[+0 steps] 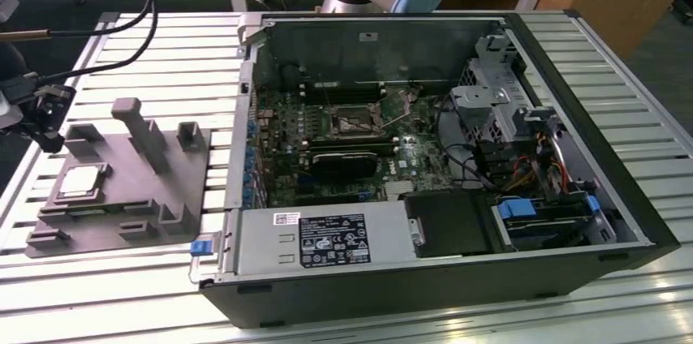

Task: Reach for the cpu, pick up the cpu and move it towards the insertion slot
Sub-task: 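Pick up the cpu and move it towards the insertion slot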

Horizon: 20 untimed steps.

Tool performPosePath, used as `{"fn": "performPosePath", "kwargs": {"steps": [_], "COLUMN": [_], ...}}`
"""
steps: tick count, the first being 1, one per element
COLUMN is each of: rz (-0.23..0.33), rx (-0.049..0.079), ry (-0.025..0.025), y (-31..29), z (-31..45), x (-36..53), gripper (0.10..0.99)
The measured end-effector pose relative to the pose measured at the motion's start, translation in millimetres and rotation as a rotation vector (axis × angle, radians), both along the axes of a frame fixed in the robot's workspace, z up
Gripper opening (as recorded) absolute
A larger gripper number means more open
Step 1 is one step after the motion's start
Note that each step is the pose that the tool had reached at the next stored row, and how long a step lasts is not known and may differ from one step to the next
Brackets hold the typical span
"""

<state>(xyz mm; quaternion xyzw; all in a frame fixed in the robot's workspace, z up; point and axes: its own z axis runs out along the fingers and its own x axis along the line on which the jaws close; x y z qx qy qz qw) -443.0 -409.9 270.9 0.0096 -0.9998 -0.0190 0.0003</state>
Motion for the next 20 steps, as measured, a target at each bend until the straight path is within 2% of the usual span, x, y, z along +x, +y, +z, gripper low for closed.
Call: {"fn": "performPosePath", "kwargs": {"steps": [20], "rz": [0.000], "rx": [0.000], "ry": [0.0002], "y": [-5.3], "z": [-36.2], "x": [-3.8], "gripper": [0.106]}}
